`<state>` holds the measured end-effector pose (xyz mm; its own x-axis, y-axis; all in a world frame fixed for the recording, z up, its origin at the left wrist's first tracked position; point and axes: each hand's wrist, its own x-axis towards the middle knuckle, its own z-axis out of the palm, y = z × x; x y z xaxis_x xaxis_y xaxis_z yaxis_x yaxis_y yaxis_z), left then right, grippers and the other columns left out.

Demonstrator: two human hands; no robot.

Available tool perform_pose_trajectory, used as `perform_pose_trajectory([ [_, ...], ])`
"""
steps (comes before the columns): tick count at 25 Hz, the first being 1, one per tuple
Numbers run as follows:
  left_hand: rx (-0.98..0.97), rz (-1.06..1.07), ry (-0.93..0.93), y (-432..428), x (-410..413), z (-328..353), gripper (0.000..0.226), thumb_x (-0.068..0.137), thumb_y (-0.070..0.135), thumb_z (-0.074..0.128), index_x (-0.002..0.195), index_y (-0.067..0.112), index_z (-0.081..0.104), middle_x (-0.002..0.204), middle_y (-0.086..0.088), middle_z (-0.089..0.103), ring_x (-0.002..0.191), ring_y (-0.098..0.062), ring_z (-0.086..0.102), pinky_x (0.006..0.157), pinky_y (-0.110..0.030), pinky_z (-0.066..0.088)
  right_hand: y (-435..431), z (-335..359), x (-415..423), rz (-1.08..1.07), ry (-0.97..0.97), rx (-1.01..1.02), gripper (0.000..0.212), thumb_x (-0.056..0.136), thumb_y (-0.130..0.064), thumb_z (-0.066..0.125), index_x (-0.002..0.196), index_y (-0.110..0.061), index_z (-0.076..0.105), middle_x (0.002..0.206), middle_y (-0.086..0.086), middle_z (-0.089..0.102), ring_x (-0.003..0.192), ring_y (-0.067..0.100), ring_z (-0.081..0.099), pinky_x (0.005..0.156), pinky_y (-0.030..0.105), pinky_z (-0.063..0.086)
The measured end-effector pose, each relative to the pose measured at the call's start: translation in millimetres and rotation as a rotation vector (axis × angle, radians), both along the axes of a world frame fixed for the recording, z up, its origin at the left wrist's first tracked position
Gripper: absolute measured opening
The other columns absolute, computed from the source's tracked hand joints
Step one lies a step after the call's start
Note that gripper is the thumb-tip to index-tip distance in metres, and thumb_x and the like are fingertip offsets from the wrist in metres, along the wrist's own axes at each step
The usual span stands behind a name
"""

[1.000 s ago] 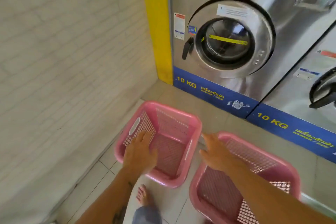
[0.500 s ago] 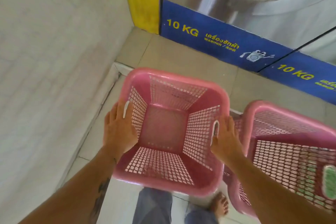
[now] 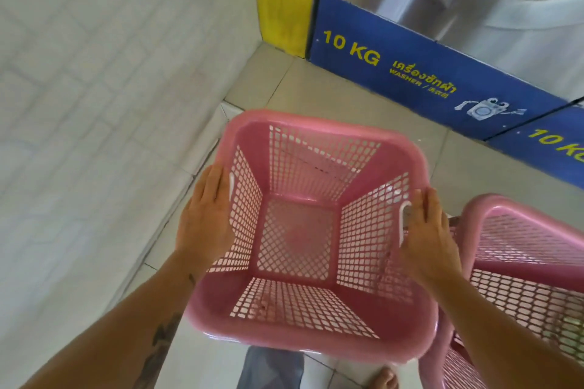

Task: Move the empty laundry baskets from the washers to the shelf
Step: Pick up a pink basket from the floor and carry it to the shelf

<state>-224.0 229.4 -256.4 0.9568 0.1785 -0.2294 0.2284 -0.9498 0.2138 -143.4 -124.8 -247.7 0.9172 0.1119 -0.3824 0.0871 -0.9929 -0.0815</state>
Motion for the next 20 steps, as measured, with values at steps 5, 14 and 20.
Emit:
perform_pose_trajectory([
  [5,0.025,0.209,-0.016,6,-61,82,0.094,0.067,0.009,0.076,0.148,0.008,0.029,0.154,-0.007,0.031,0.137,-0.028,0.031,0.096,-0.043,0.050,9,85,3,0.121,-0.001,0.198,0.090,0.077,0.000,0.054,0.153,-0.018,0.008,0.161,0.005,0.007,0.141,0.035,0.028,0.104,0.048,0.041],
  [14,0.148,0.609,-0.132,-130,-243,264,0.094,0.073,0.024,0.076,0.150,0.022,0.022,0.153,0.000,0.034,0.135,-0.025,0.036,0.100,-0.046,0.048,-49,244,-60,0.535,-0.071,0.363,0.088,0.063,0.002,0.059,0.143,-0.014,0.026,0.135,0.007,0.035,0.110,0.036,0.049,0.081,0.042,0.046],
  [20,0.134,0.860,-0.261,-261,-387,335,0.087,0.068,0.008,0.071,0.146,0.013,0.033,0.150,-0.005,0.039,0.132,-0.028,0.040,0.102,-0.042,0.046,-90,308,-131,0.828,-0.065,0.381,0.087,0.056,-0.005,0.059,0.139,-0.013,0.032,0.137,0.007,0.037,0.113,0.037,0.051,0.085,0.042,0.051],
])
